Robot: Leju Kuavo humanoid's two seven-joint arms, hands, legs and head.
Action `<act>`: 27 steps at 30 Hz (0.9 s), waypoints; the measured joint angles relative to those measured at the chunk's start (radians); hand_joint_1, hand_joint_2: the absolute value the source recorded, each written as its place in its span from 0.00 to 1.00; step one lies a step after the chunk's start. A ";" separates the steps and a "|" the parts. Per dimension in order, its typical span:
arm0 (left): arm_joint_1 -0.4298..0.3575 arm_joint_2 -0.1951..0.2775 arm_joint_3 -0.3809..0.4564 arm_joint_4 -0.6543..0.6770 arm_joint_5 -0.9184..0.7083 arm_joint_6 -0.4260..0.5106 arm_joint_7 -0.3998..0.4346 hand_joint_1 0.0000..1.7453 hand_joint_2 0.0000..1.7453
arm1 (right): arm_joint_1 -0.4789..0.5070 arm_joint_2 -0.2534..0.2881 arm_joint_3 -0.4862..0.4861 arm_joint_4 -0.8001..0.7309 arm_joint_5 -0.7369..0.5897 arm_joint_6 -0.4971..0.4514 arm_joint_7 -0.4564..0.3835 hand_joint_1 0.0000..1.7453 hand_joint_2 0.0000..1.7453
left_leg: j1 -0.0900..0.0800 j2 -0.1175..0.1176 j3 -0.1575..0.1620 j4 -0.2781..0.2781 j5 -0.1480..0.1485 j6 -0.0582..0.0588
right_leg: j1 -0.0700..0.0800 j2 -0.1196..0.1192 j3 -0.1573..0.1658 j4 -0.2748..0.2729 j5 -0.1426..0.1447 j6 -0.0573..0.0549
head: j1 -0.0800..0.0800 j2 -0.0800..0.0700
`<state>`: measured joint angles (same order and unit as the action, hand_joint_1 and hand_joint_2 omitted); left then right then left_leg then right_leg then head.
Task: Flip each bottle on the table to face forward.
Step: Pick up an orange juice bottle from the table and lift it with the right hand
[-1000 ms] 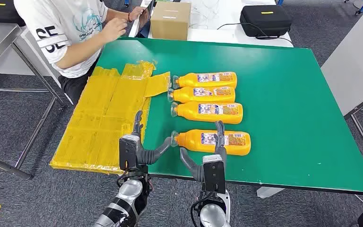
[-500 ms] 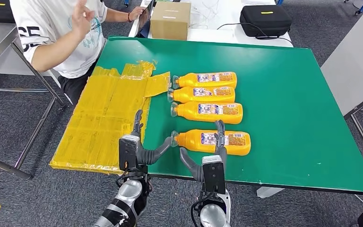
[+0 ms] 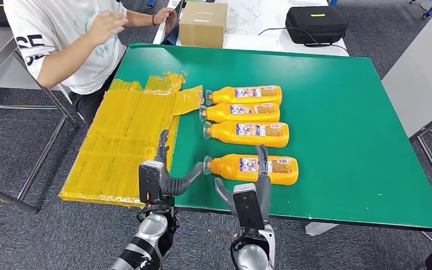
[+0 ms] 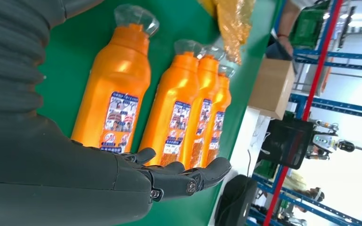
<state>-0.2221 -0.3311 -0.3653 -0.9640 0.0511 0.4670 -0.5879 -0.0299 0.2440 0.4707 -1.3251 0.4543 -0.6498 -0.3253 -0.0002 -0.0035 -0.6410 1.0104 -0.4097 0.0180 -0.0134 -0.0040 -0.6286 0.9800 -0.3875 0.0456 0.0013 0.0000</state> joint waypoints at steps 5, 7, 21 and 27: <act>0.002 0.000 0.012 0.000 -0.004 -0.007 -0.005 0.00 1.00 | -0.005 -0.015 -0.032 0.017 0.094 -0.011 0.053 0.00 1.00 | 0.000 0.000 0.000 0.000 0.000 0.000 | 0.000 0.000 0.000 0.000 0.000 0.000 | 0.000 0.000; 0.004 0.000 0.018 -0.002 -0.003 -0.028 -0.009 0.00 1.00 | -0.012 -0.023 -0.052 0.027 0.121 -0.008 0.067 0.00 1.00 | 0.000 0.000 0.000 0.000 0.000 0.000 | 0.000 0.000 0.000 0.000 0.000 0.000 | 0.000 0.000; 0.013 0.005 0.090 -0.001 -0.036 -0.048 -0.006 0.00 1.00 | -0.084 -0.082 -0.136 0.110 0.348 0.026 0.183 0.00 1.00 | 0.000 0.000 0.000 0.000 0.000 0.000 | 0.000 0.000 0.000 0.000 0.000 0.000 | 0.000 0.000; 0.017 0.005 0.113 -0.001 -0.059 -0.086 0.004 0.00 1.00 | -0.137 -0.114 -0.162 0.177 0.443 0.071 0.238 0.00 1.00 | 0.000 0.000 0.000 0.000 0.000 0.000 | 0.000 0.000 0.000 0.000 0.000 0.000 | 0.000 0.000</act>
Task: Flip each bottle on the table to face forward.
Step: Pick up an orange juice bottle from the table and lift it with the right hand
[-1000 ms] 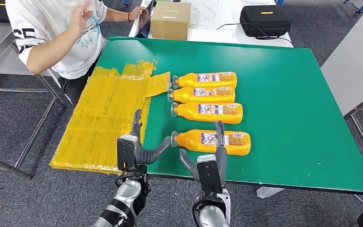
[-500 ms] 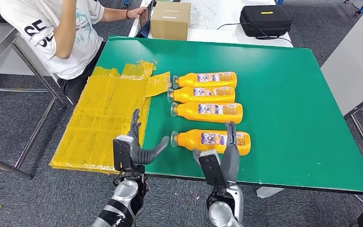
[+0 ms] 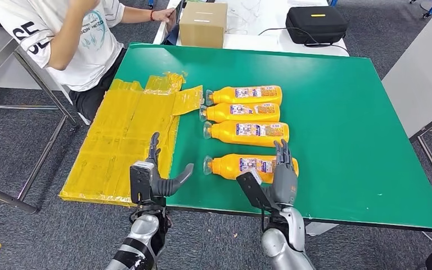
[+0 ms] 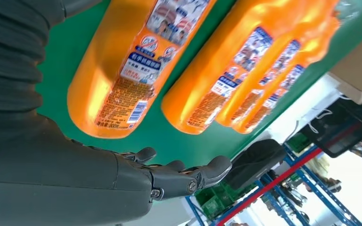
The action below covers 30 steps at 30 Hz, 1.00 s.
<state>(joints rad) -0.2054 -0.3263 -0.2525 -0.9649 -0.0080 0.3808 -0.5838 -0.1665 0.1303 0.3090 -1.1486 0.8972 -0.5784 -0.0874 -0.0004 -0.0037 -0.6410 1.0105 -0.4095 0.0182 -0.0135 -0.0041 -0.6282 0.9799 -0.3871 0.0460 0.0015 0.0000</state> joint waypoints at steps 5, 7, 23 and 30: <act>0.007 -0.001 0.005 -0.014 -0.012 -0.054 0.014 0.00 1.00 | -0.046 -0.021 -0.004 0.086 0.083 0.051 0.058 0.00 1.00 | 0.000 0.000 0.000 0.000 0.000 0.000 | 0.000 0.000 0.000 0.000 0.000 0.000 | 0.000 0.000; 0.010 -0.001 0.005 -0.025 -0.016 -0.061 0.020 0.00 1.00 | -0.057 -0.027 -0.004 0.115 0.100 0.060 0.069 0.00 1.00 | 0.000 0.000 0.000 0.000 0.000 0.000 | 0.000 0.000 0.000 0.000 0.000 0.000 | 0.000 0.000; 0.034 -0.001 0.015 -0.093 -0.067 -0.065 0.036 0.00 1.00 | -0.106 -0.064 0.000 0.207 0.347 0.145 0.240 0.00 1.00 | 0.000 0.000 0.000 0.000 0.000 0.000 | 0.000 0.000 0.000 0.000 0.000 0.000 | 0.000 0.000; 0.041 -0.001 0.022 -0.099 -0.064 -0.099 0.045 0.00 1.00 | -0.136 -0.072 0.010 0.247 0.420 0.191 0.288 0.00 1.00 | 0.000 0.000 0.000 0.000 0.000 0.000 | 0.000 0.000 0.000 0.000 0.000 0.000 | 0.000 0.000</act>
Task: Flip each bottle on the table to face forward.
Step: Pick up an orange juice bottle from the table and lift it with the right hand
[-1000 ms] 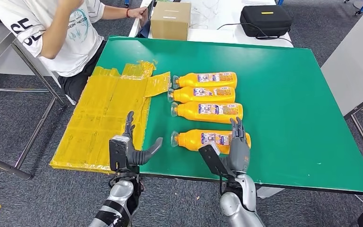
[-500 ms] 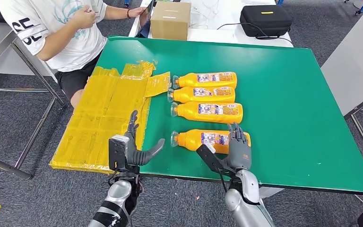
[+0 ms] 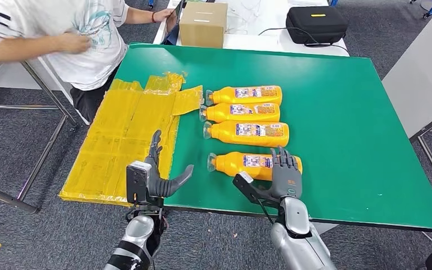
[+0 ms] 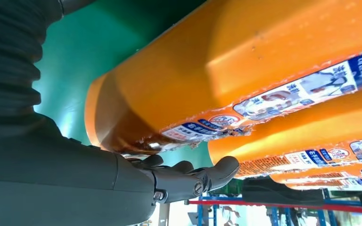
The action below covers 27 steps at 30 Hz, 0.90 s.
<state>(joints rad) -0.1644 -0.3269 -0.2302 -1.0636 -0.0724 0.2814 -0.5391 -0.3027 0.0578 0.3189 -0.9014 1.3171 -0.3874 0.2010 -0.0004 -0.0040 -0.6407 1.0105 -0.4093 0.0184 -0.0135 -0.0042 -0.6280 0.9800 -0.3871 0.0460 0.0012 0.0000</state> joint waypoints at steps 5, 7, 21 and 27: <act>0.002 0.000 0.009 -0.004 0.003 -0.019 0.004 0.00 1.00 | -0.041 -0.003 0.008 0.049 0.007 0.065 0.008 0.04 1.00 | 0.000 0.000 0.002 0.000 0.000 0.000 | 0.000 0.000 0.001 0.000 0.000 0.000 | 0.000 0.000; 0.003 0.000 0.013 -0.005 0.004 -0.025 0.005 0.00 1.00 | -0.058 -0.004 0.010 0.069 0.003 0.088 0.010 0.48 1.00 | 0.000 0.001 0.003 0.000 0.000 0.000 | 0.000 0.000 0.002 0.000 0.000 0.000 | 0.000 0.000; 0.003 0.000 0.019 -0.005 0.008 -0.041 0.010 0.00 1.00 | -0.146 -0.010 0.021 0.180 -0.028 0.148 -0.008 1.00 1.00 | 0.000 0.000 0.009 0.000 0.000 0.000 | 0.000 0.000 0.009 0.000 0.000 0.000 | 0.000 0.000; 0.003 0.000 0.019 -0.005 0.008 -0.045 0.010 0.00 1.00 | -0.166 -0.010 0.023 0.203 -0.057 0.169 -0.040 1.00 1.00 | 0.000 0.001 0.011 0.000 -0.001 0.000 | 0.000 0.000 0.010 -0.001 0.000 0.000 | 0.000 0.000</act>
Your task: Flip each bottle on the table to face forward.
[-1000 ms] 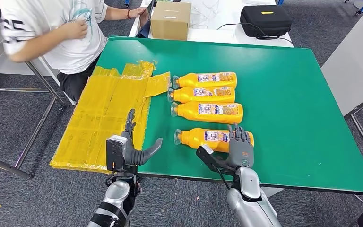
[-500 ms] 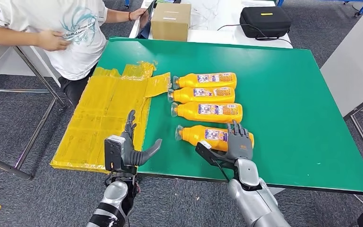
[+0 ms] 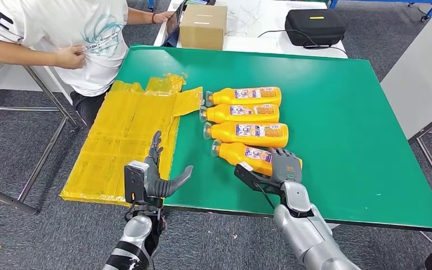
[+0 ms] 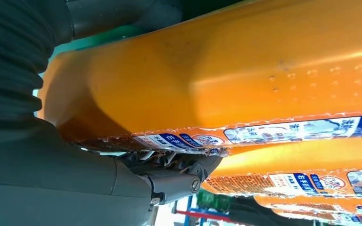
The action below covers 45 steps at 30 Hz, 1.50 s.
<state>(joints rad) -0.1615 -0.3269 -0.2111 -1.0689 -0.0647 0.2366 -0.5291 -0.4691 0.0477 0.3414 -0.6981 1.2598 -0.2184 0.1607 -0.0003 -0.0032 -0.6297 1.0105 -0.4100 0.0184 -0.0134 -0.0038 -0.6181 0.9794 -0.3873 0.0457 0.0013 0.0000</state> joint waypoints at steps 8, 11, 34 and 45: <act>-0.005 0.000 0.006 0.018 -0.003 0.013 -0.017 0.00 1.00 | -0.047 0.003 -0.001 0.051 -0.208 0.039 -0.197 1.00 1.00 | 0.000 0.010 0.012 0.000 -0.004 0.001 | 0.000 0.008 0.008 -0.001 0.001 -0.002 | 0.000 0.000; -0.012 0.000 0.009 0.037 -0.029 0.042 -0.021 0.00 1.00 | -0.008 0.026 0.001 0.006 -0.316 -0.006 -0.265 1.00 1.00 | 0.001 0.011 0.012 0.000 -0.003 0.000 | 0.001 0.009 0.008 0.000 0.002 -0.003 | 0.000 0.000; -0.126 0.001 -0.004 0.164 0.099 -0.193 0.052 0.00 1.00 | 0.132 0.255 0.135 -0.218 -0.706 -0.245 -0.459 1.00 1.00 | 0.002 0.010 -0.003 0.000 -0.002 -0.001 | 0.002 0.008 -0.005 0.001 0.001 -0.004 | 0.000 0.000; -0.128 0.002 -0.026 0.161 0.163 -0.253 0.062 0.00 1.00 | 0.109 0.294 0.198 -0.127 -0.721 -0.242 -0.469 1.00 1.00 | 0.002 0.009 -0.005 0.000 -0.002 -0.001 | 0.002 0.007 -0.007 0.001 0.001 -0.004 | 0.001 0.000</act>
<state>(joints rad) -0.2898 -0.3247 -0.2367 -0.9076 0.0983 -0.0162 -0.4667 -0.3604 0.3420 0.5395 -0.8251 0.5384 -0.4604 -0.3086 0.0016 0.0057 -0.6352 1.0102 -0.4119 0.0174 -0.0111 0.0034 -0.6251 0.9801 -0.3859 0.0415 0.0019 0.0000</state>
